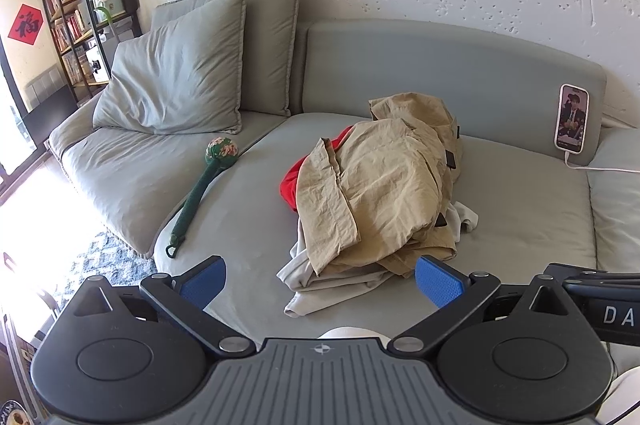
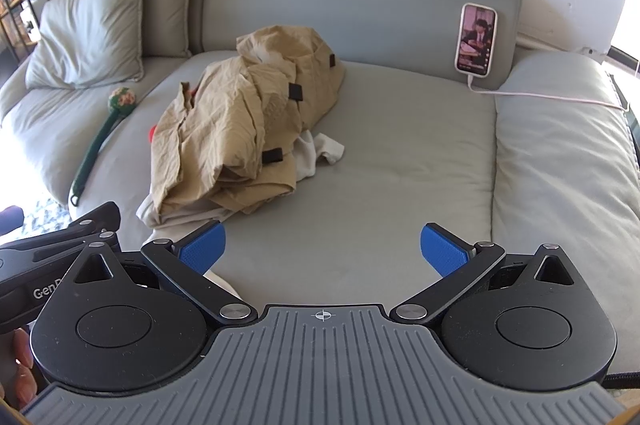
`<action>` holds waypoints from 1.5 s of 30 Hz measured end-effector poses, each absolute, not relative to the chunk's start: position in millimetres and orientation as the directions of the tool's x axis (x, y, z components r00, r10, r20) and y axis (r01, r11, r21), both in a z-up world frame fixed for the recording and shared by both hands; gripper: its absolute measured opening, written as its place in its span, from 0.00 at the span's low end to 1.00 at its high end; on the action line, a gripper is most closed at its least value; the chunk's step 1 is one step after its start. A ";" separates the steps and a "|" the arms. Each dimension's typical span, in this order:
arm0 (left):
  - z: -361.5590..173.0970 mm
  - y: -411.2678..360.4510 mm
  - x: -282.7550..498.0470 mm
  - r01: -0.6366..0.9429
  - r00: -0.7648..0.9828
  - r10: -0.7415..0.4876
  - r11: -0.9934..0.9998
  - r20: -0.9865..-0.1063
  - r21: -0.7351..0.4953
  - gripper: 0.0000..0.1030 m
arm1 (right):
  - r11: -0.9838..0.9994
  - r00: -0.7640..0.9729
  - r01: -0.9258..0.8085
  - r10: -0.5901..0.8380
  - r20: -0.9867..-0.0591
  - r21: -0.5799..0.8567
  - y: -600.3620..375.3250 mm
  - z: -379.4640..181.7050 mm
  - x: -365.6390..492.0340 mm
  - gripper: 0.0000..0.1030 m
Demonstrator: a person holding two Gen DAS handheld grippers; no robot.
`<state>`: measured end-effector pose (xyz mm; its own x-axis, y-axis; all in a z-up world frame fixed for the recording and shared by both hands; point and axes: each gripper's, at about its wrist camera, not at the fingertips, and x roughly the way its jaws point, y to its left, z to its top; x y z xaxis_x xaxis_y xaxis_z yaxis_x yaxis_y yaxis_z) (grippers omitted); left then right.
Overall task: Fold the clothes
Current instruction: 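Move both grippers toward the crumpled khaki pants pile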
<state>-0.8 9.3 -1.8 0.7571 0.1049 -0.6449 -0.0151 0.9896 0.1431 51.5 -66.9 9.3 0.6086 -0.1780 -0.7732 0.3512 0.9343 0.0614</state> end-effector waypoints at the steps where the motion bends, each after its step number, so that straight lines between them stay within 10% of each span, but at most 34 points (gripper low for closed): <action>1: -1.9 9.3 -0.8 -0.015 0.757 0.105 0.990 -0.645 0.144 0.99 | 0.934 0.608 0.351 -0.178 -0.774 0.061 -66.7 9.2 51.9 1.00; 45: -38.6 41.1 40.7 -0.020 0.702 0.082 0.995 -0.707 0.095 0.99 | 0.949 0.590 0.303 -0.119 -0.799 0.083 -60.4 -19.6 101.7 1.00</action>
<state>40.7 41.1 -38.6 0.7020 0.0817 -0.7075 -0.0204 0.9953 0.0947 101.7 -60.4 -19.6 0.5897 -0.1186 -0.7989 0.3030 0.9494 0.0827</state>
